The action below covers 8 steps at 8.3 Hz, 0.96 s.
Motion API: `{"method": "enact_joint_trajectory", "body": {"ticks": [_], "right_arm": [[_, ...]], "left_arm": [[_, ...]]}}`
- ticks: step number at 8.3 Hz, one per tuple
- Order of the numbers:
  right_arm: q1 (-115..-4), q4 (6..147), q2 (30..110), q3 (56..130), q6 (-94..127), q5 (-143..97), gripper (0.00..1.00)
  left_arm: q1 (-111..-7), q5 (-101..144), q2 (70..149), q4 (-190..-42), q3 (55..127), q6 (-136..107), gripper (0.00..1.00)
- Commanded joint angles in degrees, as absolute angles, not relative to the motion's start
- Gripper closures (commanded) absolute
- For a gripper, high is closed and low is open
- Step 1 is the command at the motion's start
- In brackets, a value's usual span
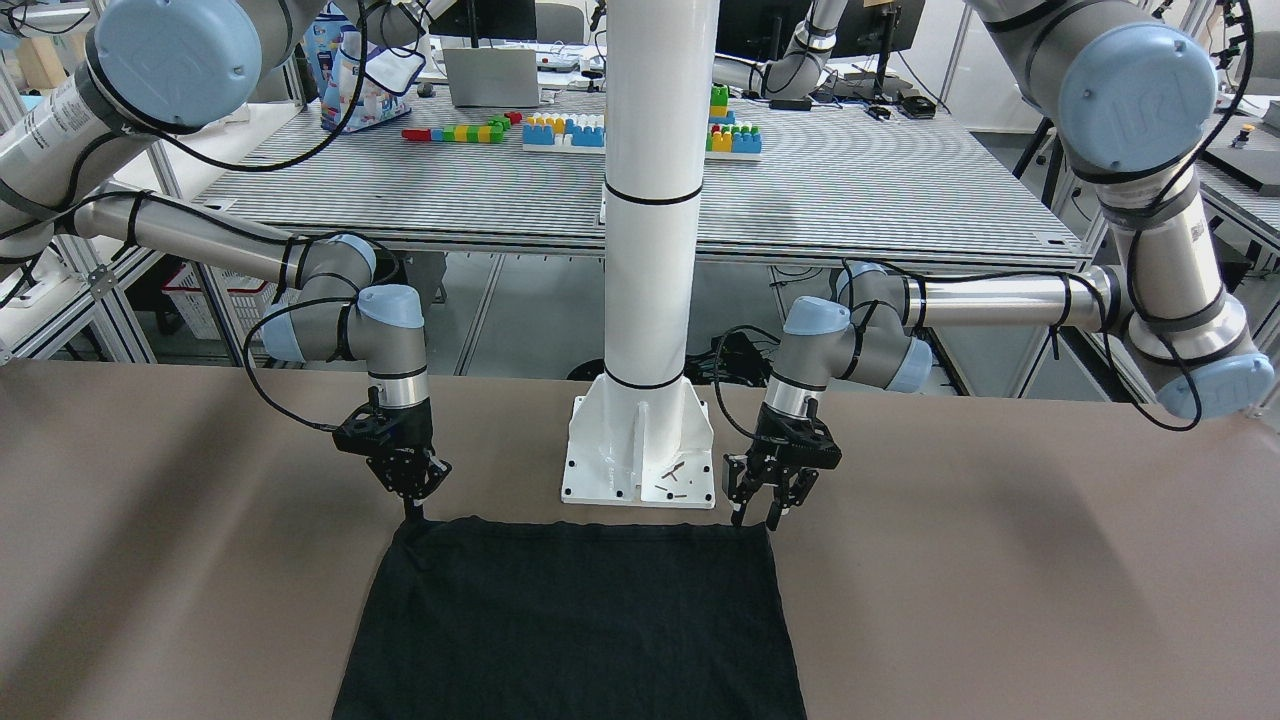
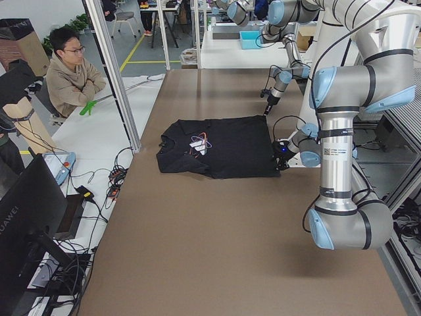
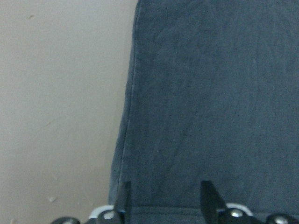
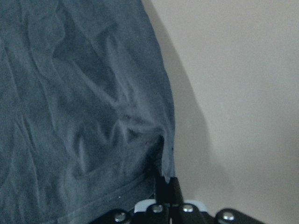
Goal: Fold clothes
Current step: 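Grasp both hem corners with the left and right grippers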
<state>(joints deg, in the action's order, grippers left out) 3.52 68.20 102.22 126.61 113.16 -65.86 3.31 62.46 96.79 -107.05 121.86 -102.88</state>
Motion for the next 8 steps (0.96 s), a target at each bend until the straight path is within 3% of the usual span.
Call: {"method": "enact_joint_trajectory", "body": {"ticks": [1, 8], "right_arm": [[3.52, 68.2, 102.22, 126.65, 113.2, -65.74, 1.0], [3.6, 68.2, 102.22, 126.56, 113.29, -65.65, 1.0]], "left_arm": [[5.71, 61.17, 96.85, -106.35, 119.19, -107.21, 0.46], [6.59, 61.26, 96.51, -106.35, 117.68, -108.28, 0.5]]}}
